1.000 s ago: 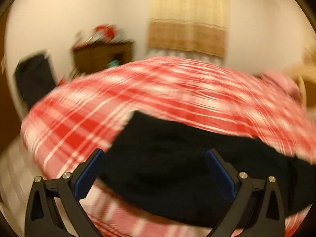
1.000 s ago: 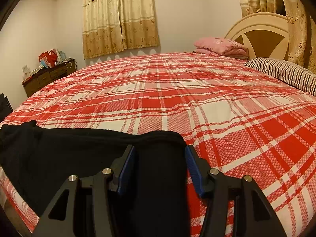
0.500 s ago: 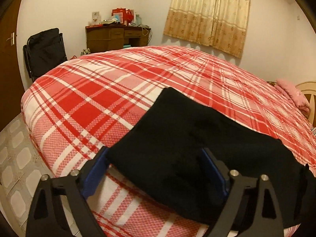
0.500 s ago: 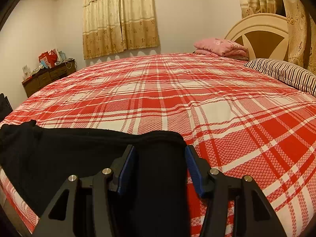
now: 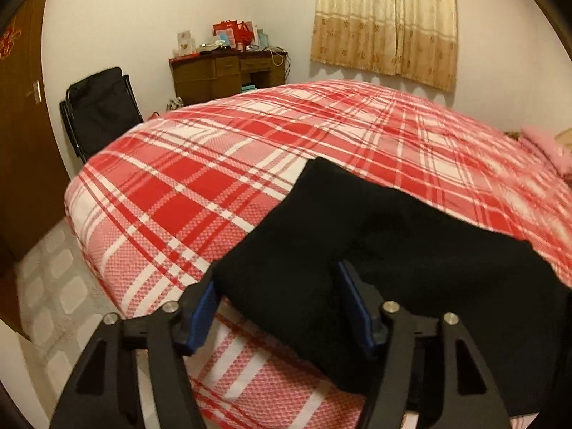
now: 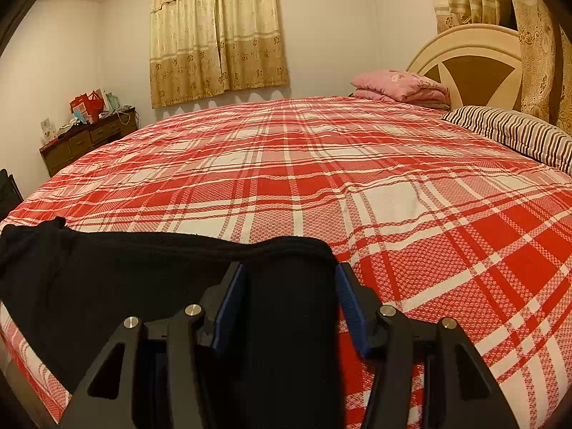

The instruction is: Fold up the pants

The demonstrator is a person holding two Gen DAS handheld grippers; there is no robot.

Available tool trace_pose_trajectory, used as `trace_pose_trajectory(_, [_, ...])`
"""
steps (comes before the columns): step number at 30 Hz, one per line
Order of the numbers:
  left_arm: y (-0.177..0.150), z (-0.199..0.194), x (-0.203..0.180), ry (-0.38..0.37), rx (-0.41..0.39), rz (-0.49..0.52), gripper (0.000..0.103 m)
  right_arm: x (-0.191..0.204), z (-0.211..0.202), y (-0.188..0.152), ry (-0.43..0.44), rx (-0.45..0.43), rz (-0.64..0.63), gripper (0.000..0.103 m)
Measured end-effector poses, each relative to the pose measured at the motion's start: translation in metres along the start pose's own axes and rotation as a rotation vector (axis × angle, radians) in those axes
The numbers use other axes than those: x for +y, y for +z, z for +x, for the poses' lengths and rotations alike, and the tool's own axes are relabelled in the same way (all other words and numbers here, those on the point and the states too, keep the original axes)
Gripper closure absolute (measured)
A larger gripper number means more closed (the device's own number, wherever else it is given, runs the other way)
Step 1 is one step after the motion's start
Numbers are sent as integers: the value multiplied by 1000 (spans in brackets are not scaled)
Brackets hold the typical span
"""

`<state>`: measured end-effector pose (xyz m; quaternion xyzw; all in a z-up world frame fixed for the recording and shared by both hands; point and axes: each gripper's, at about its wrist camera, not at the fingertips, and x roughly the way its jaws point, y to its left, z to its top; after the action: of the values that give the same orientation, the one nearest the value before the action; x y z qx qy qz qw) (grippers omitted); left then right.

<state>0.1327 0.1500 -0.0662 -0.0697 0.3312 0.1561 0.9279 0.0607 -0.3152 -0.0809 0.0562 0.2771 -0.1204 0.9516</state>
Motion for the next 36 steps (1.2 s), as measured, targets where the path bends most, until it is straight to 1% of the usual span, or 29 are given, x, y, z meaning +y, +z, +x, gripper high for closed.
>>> trace_pose_trajectory(4, [4, -3, 0, -5, 15, 5, 31, 1, 0, 0, 0, 0, 0, 49])
trace_pose_trajectory(5, [5, -5, -1, -11, 17, 5, 29, 0, 0, 0, 0, -1, -1, 49])
trace_pose_trajectory(8, [4, -6, 1, -50, 37, -31, 26, 1, 0, 0, 0, -1, 0, 49])
trace_pose_trajectory(10, [3, -6, 1, -99, 60, -60, 24, 1, 0, 0, 0, -1, 0, 49])
trace_pose_trajectory(12, [2, 0, 1, -138, 92, -74, 19, 1, 0, 0, 0, -1, 0, 49])
trace_pose_trajectory(13, [1, 4, 4, -148, 106, -91, 19, 1, 0, 0, 0, -1, 0, 49])
trace_pose_trajectory(15, [0, 5, 6, -166, 104, -106, 20, 1, 0, 0, -1, -2, -1, 49])
trace_pose_trajectory(16, [1, 3, 5, -170, 97, -97, 24, 1, 0, 0, -1, -2, 0, 49])
trace_pose_trajectory(17, [1, 2, 5, -174, 94, -90, 39, 1, 0, 0, -1, -2, 1, 49])
trace_pose_trajectory(18, [2, 2, 6, -207, 97, -91, 65, 2, 0, 0, -1, -2, 0, 49])
trace_pose_trajectory(19, [2, 3, 9, -268, 111, -113, 71, 2, 0, 0, -2, -2, -1, 49])
trace_pose_trajectory(20, [2, 6, 17, -324, 125, -178, 72, 2, 0, 0, -1, -2, 0, 49])
trace_pose_trajectory(23, [0, 10, 30, -392, 134, -276, 72, 2, 0, -1, -1, -3, 0, 49])
trace_pose_trajectory(25, [-1, 11, 33, -416, 137, -313, 73, 2, 0, -1, -1, -3, 0, 49])
trace_pose_trajectory(26, [-1, 10, 35, -431, 138, -339, 76, 2, 0, -1, -1, -3, 0, 49])
trace_pose_trajectory(27, [-1, 9, 36, -443, 135, -355, 83, 2, 0, -1, -1, -2, 0, 49])
trace_pose_trajectory(28, [0, 7, 37, -457, 130, -373, 83, 2, 0, -1, -1, -3, 0, 49])
trace_pose_trajectory(31, [4, -1, 38, -486, 106, -404, 83, 2, 0, -1, -1, -3, 0, 49])
trace_pose_trajectory(33, [7, -3, 39, -491, 92, -407, 83, 2, 0, -1, -1, -3, 0, 49])
trace_pose_trajectory(36, [8, -6, 31, -442, 71, -349, 83, 3, 0, -1, -2, -3, 0, 49])
